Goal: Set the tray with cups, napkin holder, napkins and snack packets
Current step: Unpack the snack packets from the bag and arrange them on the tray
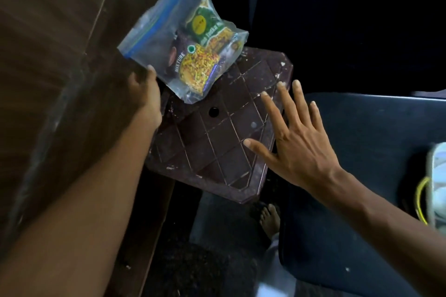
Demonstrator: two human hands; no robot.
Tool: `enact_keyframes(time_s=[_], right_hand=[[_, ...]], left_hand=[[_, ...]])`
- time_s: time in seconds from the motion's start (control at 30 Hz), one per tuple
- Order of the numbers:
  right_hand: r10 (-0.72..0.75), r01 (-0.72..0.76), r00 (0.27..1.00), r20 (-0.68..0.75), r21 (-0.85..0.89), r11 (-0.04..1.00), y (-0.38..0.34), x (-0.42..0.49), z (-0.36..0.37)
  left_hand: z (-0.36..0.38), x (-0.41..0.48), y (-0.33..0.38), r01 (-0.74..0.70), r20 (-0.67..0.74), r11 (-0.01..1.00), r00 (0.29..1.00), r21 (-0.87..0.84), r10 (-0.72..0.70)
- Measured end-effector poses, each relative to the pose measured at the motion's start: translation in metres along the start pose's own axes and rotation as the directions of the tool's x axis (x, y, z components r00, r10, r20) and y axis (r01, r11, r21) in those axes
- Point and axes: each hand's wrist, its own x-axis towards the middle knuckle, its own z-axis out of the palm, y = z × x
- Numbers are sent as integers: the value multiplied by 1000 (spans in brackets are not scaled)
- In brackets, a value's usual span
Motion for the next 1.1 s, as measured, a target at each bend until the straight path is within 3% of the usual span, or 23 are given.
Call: enact_keyframes(time_s=[0.1,0.27,0.33,0.4,0.5,0.57,0.63,0.67,0.77,0.83,0.9,0.97,1.1], right_hand=[[-18,17,1000,3,19,1000,3,-8,5],[-48,43,998,34,131,990,17,-37,9],[-20,18,1000,12,202,979,20,-54,6],[47,-36,999,-26,303,952,21,-74,-2],[185,-126,980,-77,483,867,22,-102,-25],[259,-138,957,-126,588,797,23,-117,-46],[359,-154,924,-131,733,662,24,-127,-74],[417,-172,905,-85,823,541,23,-131,-90],[499,-227,845,190,974,14,26,-140,-142],[448,-262,833,325,945,-198,32,-149,-178],[382,-281,841,382,913,-294,42,-163,-211],[365,-266,839,404,889,-372,56,-184,-236],[398,-169,837,375,870,-463,99,-239,-276]], left_hand=[[4,26,10,190,157,963,974,-192,-161],[5,32,35,215,265,916,956,-338,-126],[5,16,46,102,189,928,981,-358,-35],[2,-15,58,-111,74,938,987,-330,143],[-1,-84,69,-425,50,887,897,-182,440],[-2,-132,75,-615,86,785,780,-76,620],[-3,-177,79,-742,147,670,663,4,734],[-5,-199,82,-757,174,653,647,28,742],[-13,-266,92,-791,186,606,610,85,770],[-17,-316,100,-838,189,540,544,81,817],[-20,-367,103,-898,203,434,439,70,875],[-21,-412,99,-924,221,376,382,71,897],[-16,-496,88,-908,210,410,418,82,884]])
